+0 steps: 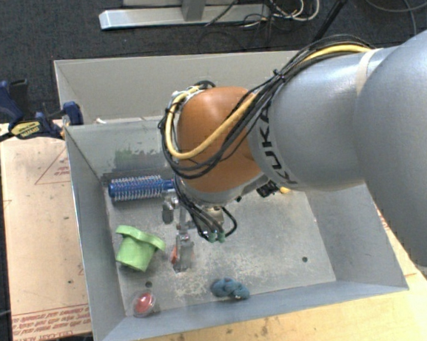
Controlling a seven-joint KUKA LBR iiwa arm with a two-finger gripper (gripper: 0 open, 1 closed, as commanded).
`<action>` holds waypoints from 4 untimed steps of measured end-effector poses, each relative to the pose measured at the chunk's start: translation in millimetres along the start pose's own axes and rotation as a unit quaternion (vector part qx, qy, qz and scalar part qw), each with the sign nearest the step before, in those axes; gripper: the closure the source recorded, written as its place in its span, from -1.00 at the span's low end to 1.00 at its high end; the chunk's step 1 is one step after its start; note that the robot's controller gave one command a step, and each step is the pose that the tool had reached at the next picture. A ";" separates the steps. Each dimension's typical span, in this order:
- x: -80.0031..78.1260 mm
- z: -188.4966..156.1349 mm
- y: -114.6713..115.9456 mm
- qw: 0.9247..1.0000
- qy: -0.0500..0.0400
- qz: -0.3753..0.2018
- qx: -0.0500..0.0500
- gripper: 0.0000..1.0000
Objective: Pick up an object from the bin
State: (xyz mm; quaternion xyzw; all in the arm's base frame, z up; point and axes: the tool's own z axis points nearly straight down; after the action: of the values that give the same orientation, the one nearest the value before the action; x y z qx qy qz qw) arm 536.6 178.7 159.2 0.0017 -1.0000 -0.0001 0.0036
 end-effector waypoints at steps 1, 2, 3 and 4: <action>-18.6 93.0 47.6 0.997 -0.001 0.075 0.000 -1.00; -8.3 58.3 72.3 1.000 -0.005 0.016 -0.001 -1.00; 4.8 60.0 67.6 0.995 -0.003 0.104 -0.001 -1.00; 7.1 89.9 67.6 0.988 -0.004 0.157 -0.001 -1.00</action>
Offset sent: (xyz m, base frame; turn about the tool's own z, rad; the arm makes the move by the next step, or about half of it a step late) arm 0.0195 0.0456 -0.0892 0.1548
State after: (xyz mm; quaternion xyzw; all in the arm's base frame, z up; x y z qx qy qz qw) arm 528.6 246.3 69.4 -0.1550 -0.9879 -0.0008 0.0001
